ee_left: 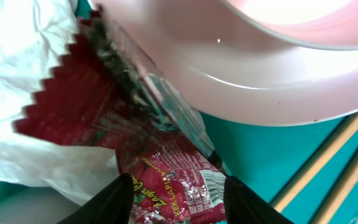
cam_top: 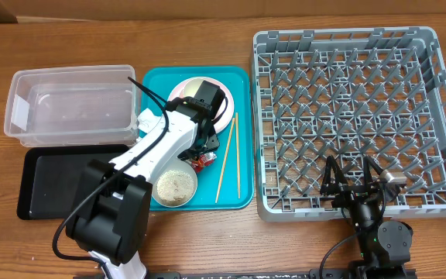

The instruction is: Sort waste into correct bins and load items into the dishwasher

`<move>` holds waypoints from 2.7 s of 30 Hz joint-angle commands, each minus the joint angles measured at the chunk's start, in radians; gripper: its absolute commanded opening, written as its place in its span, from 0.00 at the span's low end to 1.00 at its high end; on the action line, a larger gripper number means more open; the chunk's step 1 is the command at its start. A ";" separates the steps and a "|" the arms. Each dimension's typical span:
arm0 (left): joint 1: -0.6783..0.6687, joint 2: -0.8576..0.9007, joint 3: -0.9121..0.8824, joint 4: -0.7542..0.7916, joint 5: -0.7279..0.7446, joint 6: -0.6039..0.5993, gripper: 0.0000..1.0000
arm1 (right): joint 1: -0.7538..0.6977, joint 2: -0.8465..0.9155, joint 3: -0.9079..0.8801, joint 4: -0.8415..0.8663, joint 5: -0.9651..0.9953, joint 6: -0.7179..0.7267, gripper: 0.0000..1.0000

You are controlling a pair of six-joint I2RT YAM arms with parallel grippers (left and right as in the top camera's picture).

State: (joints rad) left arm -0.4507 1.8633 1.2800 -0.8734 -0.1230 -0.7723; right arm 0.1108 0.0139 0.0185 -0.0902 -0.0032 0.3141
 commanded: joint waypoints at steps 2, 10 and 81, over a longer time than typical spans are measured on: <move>0.016 -0.029 0.019 -0.009 -0.041 0.072 0.50 | -0.008 -0.007 -0.010 0.006 -0.006 -0.004 1.00; 0.024 -0.029 0.019 -0.028 -0.018 0.138 0.55 | -0.008 -0.007 -0.010 0.006 -0.006 -0.004 1.00; -0.079 -0.079 -0.121 0.130 0.066 -0.037 0.04 | -0.008 -0.007 -0.010 0.006 -0.006 -0.004 1.00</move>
State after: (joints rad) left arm -0.5240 1.8542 1.1339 -0.7208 -0.0307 -0.8280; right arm 0.1108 0.0139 0.0185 -0.0902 -0.0036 0.3134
